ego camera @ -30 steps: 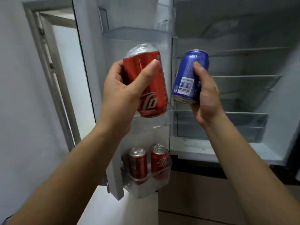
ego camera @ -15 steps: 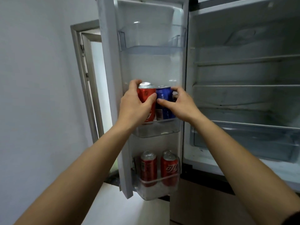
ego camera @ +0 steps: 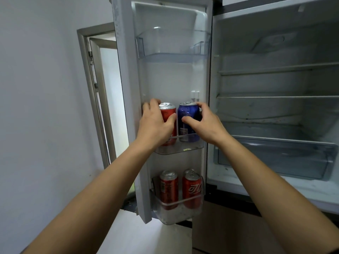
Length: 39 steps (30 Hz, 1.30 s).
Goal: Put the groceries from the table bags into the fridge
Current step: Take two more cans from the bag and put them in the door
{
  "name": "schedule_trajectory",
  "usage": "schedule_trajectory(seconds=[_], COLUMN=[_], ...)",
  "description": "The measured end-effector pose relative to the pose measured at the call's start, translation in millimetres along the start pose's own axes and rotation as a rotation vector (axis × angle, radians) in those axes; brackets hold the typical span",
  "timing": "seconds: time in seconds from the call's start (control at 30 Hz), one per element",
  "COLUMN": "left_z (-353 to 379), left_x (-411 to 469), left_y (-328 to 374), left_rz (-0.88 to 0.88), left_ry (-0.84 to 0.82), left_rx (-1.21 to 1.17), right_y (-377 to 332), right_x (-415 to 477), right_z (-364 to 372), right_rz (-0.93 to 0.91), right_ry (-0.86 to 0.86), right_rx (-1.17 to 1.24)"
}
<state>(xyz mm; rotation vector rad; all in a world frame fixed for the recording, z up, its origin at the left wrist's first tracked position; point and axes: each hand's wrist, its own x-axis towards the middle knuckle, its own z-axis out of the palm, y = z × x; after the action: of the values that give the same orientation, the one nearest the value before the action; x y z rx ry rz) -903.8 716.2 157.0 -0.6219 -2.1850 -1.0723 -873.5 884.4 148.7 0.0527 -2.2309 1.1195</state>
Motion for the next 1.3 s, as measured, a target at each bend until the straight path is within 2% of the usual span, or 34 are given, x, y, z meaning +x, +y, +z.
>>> schedule_trajectory(seconds=[0.23, 0.33, 0.53, 0.63, 0.7, 0.8, 1.0, 1.13, 1.3], left_z=[8, 10, 1, -10, -19, -42, -144, -245, -398], left_x=[-9, -16, -63, -101, -130, -180, -268, -329, -437], left_y=[-10, -14, -24, -47, -71, -110, -187, -228, -270], left_rz=[0.053, 0.099, 0.205, 0.262, 0.206, 0.008, -0.246, -0.372, -0.568], left_ry=[0.009, 0.076, 0.207, 0.295, 0.288, 0.200, 0.101, 0.149, 0.194], left_rx=[-0.001, -0.003, -0.013, 0.156, 0.293, 0.454, 0.709, 0.839, 0.966], right_y=[5, 8, 26, 40, 49, 49, -5, -62, -166], right_x=[-8, -16, -55, -77, -90, -112, -169, -217, -304], right_z=[-1, 1, 15, 35, 53, 92, 208, 302, 429], right_rz=[-0.052, -0.091, -0.202, -0.299, -0.371, -0.478, -0.634, -0.675, -0.669], right_ry=[0.036, 0.065, 0.301, 0.431, 0.462, 0.464, 0.277, 0.058, -0.243], right_rx=[-0.021, -0.029, -0.031, -0.075, -0.132, -0.223, -0.208, -0.137, -0.097])
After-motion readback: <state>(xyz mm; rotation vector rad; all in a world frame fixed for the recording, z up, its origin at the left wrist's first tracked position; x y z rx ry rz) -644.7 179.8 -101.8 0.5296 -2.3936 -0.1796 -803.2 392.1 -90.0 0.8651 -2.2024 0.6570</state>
